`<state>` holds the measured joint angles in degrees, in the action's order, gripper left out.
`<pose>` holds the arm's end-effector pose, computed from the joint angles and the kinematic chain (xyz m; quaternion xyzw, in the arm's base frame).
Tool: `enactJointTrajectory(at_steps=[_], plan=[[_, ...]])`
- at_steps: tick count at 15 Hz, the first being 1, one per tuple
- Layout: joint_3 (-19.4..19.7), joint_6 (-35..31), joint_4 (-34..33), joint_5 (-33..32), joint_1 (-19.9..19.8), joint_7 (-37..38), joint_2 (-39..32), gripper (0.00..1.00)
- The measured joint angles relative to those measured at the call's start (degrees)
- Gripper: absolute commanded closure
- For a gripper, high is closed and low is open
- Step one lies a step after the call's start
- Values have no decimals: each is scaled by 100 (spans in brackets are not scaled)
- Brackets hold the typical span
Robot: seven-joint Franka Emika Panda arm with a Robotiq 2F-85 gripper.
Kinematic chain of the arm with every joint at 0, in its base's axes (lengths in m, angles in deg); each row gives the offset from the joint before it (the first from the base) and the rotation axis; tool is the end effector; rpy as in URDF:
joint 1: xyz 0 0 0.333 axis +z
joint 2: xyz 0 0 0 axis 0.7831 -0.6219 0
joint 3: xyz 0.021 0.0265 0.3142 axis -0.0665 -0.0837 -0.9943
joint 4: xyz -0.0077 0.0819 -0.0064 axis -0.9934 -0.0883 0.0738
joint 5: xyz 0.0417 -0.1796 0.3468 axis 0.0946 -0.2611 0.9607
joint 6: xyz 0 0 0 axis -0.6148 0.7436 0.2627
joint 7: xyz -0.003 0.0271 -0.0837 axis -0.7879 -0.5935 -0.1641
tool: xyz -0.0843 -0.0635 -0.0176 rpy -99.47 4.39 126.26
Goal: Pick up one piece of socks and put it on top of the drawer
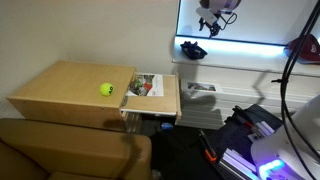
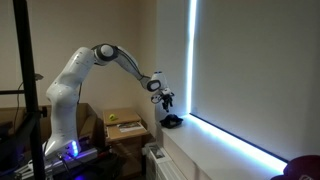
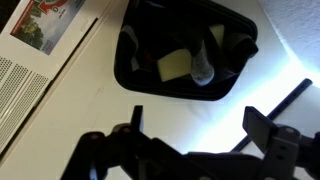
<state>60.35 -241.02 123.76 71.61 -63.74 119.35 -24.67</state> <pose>0.6052 -0.3202 0.2966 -0.7087 0.6775 -0.1909 0.0474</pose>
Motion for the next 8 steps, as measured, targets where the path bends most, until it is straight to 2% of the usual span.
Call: enactJointTrajectory(at_steps=[6,8], plan=[[-7,-39,-151,-2,64,177,-288,0],[-37,-358,-193,-43,137,171,-482,0]])
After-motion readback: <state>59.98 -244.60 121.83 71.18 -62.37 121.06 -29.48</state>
